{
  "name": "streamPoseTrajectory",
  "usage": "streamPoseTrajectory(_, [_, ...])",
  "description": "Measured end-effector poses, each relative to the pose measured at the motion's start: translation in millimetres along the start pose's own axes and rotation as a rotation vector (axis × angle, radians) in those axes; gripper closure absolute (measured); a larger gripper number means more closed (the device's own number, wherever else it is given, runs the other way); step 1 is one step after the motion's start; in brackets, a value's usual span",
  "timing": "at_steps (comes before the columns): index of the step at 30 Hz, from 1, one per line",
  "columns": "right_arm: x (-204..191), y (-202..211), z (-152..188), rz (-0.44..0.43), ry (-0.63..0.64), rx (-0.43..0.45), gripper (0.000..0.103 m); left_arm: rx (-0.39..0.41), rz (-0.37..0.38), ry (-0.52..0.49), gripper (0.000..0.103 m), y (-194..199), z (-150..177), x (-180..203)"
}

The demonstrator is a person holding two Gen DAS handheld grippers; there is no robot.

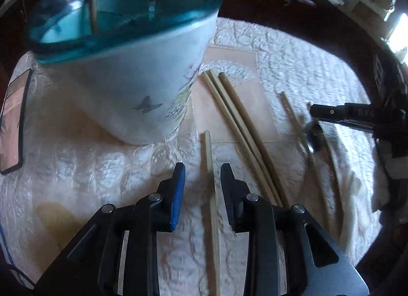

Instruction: Organize utensils

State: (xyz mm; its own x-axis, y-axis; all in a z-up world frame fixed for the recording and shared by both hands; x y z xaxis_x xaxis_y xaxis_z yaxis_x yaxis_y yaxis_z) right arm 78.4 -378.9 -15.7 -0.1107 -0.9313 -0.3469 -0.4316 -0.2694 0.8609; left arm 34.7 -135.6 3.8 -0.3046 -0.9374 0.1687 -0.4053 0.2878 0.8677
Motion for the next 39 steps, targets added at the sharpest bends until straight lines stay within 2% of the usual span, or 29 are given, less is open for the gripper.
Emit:
streamPoseTrajectory(4, [-4.8, -11.6, -7.7, 0.013, 0.049, -0.018, 0.096, 0.008, -0.014, -0.029, 0.076, -13.5, -4.1, 5.5])
streamPoseTrajectory(6, [-7.8, -6.8, -9.2, 0.0, 0.059, -0.013, 0.097, 0.005, -0.005, -0.039, 0.098, -11.7, -4.2, 5.1])
streamPoseTrajectory(7, [-10.2, -0.8, -9.2, -0.008, 0.061, 0.001, 0.097, 0.0, 0.009, -0.033, 0.099, -10.1, -5.0, 4.1])
streamPoseTrajectory(11, [-18.9, 35.0, -11.1, -0.065, 0.069, 0.067, 0.097, 0.024, 0.099, 0.023, 0.099, 19.5, -8.7, -11.7])
streamPoseTrajectory(17, [-39.8, 102.7, -6.9, -0.126, 0.134, 0.181, 0.098, 0.133, 0.193, 0.058, 0.099, 96.2, -10.6, -34.5])
streamPoseTrajectory(23, [-63.6, 163.0, 1.3, -0.17, 0.203, 0.286, 0.098, 0.225, 0.224, 0.051, 0.099, 155.1, -7.1, -43.1])
streamPoseTrajectory(28, [-87.2, 191.9, 8.7, -0.19, 0.25, 0.325, 0.098, 0.275, 0.226, 0.025, 0.099, 180.5, -6.4, -38.7])
streamPoseTrajectory(39, [-135.8, 221.3, 7.4, -0.242, 0.318, 0.387, 0.098, 0.349, 0.221, 0.019, 0.099, 221.1, -16.6, -46.3])
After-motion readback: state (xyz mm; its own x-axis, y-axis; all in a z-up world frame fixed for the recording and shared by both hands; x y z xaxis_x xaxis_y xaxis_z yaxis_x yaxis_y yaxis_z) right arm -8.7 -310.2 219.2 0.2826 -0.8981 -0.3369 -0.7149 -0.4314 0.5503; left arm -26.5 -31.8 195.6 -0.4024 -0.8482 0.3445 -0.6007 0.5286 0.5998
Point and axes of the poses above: each gripper's, at about its wrist camera, not at the fingertips, and y roughly against the way its jaws point, x to its right, z to its underside, the point moved 3 cm from there along -y, roughly the way its jaws point, and after that the axes turned 1 degree about z, right-handed, at the moved point
